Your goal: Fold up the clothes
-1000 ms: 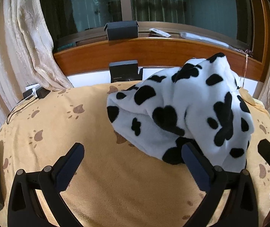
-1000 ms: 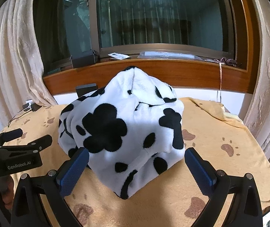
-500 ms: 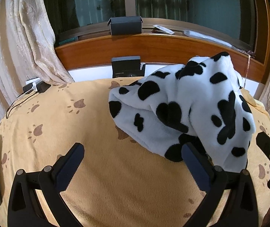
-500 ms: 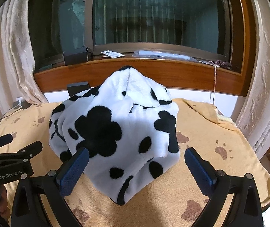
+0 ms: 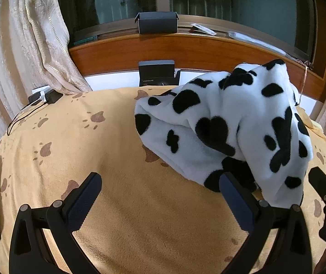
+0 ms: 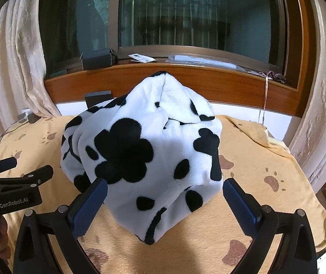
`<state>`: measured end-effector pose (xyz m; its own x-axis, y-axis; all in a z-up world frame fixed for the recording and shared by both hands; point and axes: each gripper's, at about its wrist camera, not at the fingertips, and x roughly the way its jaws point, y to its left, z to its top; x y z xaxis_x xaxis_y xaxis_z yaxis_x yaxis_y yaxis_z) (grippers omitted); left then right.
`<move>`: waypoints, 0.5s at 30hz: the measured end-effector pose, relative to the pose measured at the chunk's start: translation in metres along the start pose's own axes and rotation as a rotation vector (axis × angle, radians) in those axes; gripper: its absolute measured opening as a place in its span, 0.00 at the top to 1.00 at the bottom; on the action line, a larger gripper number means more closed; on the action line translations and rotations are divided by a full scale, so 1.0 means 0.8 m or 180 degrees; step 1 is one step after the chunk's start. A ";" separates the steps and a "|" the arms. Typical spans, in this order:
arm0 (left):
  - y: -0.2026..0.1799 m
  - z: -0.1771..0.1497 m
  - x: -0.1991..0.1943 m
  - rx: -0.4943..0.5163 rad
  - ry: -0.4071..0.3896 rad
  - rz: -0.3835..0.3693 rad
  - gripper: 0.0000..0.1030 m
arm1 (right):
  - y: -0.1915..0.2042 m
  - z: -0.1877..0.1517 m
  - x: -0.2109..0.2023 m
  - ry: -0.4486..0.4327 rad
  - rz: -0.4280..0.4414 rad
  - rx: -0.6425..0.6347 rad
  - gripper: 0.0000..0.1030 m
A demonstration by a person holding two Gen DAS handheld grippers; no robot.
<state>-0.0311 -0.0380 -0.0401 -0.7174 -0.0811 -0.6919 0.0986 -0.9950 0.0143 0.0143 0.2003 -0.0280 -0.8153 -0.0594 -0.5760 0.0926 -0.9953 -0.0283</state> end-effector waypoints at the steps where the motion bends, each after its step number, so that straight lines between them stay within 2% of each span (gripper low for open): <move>1: 0.000 0.000 0.000 -0.0003 0.0000 -0.0004 0.00 | 0.000 0.000 0.001 0.0005 0.0006 0.0001 0.01; 7: 0.003 0.001 -0.002 -0.0022 -0.0004 0.0001 0.00 | -0.004 -0.001 0.000 -0.0007 0.0114 0.0065 0.01; 15: 0.019 0.008 -0.010 -0.0140 -0.0085 0.0040 0.00 | -0.044 0.021 0.000 -0.0270 0.0519 0.0470 0.01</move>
<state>-0.0282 -0.0532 -0.0301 -0.7341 -0.0958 -0.6723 0.1376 -0.9904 -0.0092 0.0015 0.2342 -0.0133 -0.8421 -0.2204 -0.4922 0.1474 -0.9720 0.1830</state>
